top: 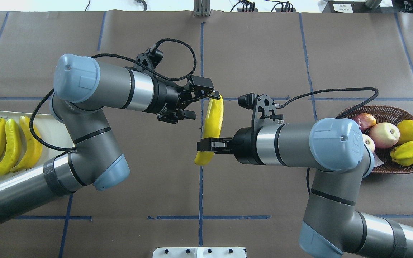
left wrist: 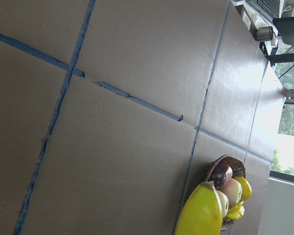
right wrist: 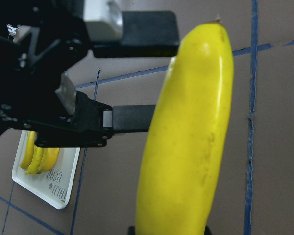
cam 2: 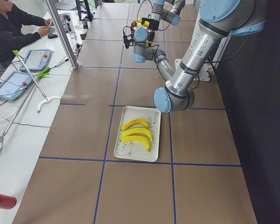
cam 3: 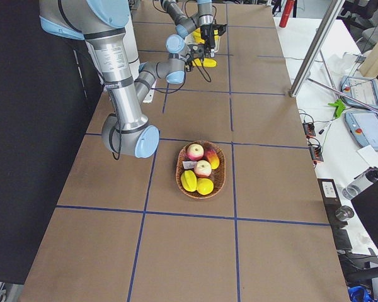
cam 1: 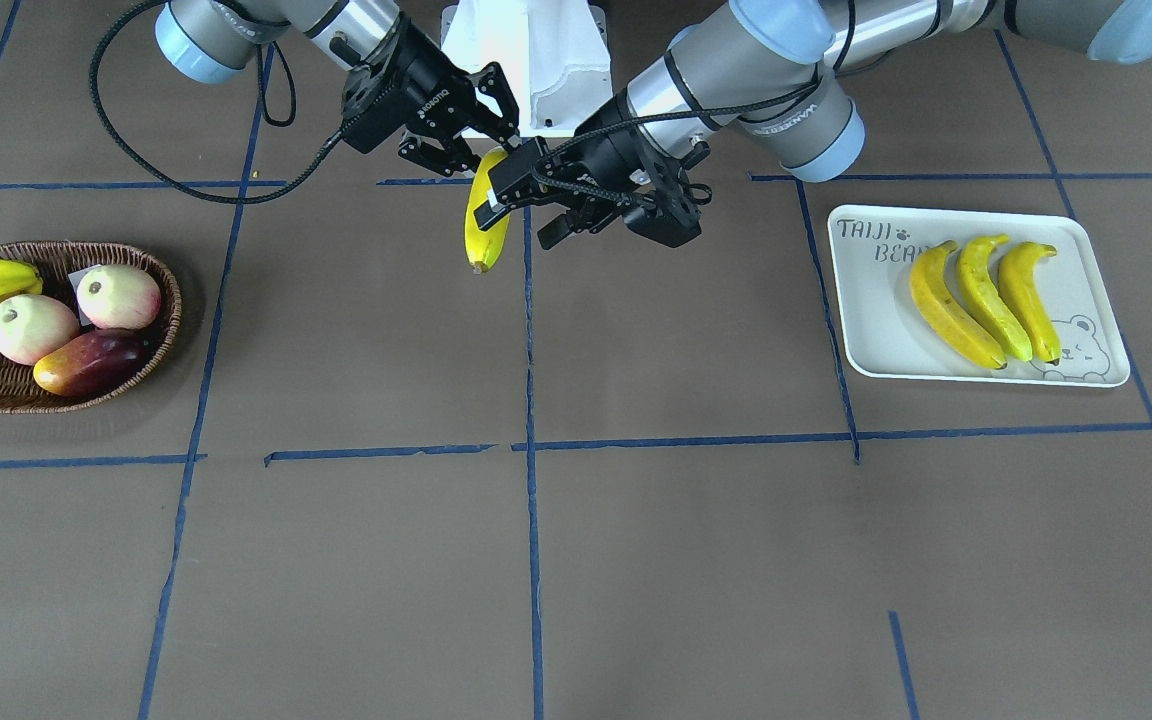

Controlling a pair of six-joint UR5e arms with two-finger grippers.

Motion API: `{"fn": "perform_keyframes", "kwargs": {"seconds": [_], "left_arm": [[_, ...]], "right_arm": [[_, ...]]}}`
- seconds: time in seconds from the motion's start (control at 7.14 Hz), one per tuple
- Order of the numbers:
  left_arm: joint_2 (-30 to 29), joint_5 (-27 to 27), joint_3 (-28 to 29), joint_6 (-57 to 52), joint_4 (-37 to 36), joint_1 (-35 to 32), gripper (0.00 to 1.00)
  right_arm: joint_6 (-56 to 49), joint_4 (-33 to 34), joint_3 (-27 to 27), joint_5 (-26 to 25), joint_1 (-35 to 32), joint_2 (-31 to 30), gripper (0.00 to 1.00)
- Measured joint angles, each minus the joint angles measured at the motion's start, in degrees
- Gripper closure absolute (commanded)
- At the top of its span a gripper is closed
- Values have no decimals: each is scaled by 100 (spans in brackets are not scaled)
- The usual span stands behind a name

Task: Transfer all bananas from basket to plate

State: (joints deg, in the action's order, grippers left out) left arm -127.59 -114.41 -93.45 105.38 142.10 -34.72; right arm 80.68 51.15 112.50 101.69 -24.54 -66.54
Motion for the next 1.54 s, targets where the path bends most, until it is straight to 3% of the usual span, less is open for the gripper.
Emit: {"fn": "perform_keyframes", "kwargs": {"seconds": [0.14, 0.28, 0.42, 0.56, 0.7, 0.84, 0.98, 1.54], "left_arm": [[-41, 47, 43, -2, 3, 83, 2], [-56, 98, 62, -8, 7, 155, 66], [-74, 132, 66, -8, 7, 197, 100], [-94, 165, 66, -5, 4, 212, 100], [-101, 191, 65, -9, -5, 215, 100], [-102, 203, 64, -8, -22, 216, 100], [-104, 207, 61, -4, -29, 219, 100], [-83, 217, 45, -43, -74, 199, 100]], "right_arm": [[0, 0, 0, 0, 2, 0, 96], [0, 0, 1, 0, 2, 0, 96], [-2, 0, 5, 0, 2, 6, 96], [-8, 0, 8, 1, 2, 14, 95], [-11, 0, 7, 4, 2, 25, 81], [-10, 0, 12, 3, 1, 36, 14], [7, 2, 17, -1, 0, 45, 0], [70, 9, 53, -7, -21, 72, 0]]}}
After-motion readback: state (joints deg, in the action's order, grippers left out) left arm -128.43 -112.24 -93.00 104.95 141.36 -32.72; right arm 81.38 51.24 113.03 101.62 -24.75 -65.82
